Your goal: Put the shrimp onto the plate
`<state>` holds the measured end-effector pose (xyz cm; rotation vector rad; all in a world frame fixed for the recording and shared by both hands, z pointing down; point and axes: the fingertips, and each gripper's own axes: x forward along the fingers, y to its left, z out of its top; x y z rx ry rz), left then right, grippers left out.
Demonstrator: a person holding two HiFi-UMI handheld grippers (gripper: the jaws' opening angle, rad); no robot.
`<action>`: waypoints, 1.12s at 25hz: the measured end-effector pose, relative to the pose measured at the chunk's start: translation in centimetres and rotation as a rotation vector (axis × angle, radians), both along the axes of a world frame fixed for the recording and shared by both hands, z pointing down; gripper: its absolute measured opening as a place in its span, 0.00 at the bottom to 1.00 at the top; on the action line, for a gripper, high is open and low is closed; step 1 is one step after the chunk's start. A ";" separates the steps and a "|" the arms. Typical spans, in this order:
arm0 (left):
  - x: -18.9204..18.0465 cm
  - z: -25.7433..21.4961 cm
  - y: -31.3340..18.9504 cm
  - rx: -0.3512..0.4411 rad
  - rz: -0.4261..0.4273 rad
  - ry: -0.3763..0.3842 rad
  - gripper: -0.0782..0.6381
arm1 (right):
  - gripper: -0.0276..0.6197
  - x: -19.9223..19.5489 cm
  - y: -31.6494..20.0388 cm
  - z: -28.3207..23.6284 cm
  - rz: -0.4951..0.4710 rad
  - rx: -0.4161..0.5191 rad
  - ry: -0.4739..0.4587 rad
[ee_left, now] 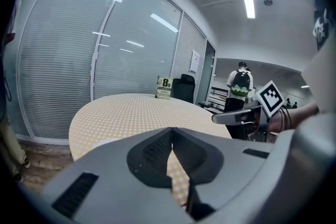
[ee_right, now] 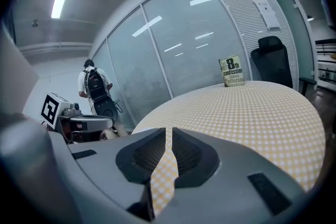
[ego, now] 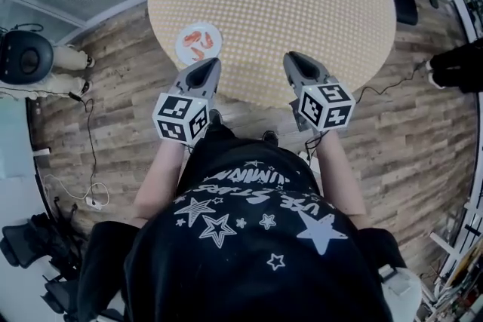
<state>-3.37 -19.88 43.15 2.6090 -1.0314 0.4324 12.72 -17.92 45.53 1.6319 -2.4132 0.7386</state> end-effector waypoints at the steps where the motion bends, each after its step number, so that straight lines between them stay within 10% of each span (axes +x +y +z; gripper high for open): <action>1: 0.2 0.0 0.6 0.002 -0.011 -0.003 0.12 | 0.11 0.3 0.4 -0.1 -0.011 0.003 -0.004; 15: 2.3 1.6 9.4 -0.034 -0.187 -0.014 0.12 | 0.11 2.2 5.5 1.7 -0.223 -0.027 -0.005; 28: 3.8 1.5 9.4 -0.018 -0.166 -0.015 0.12 | 0.11 3.4 5.6 2.7 -0.223 -0.043 -0.003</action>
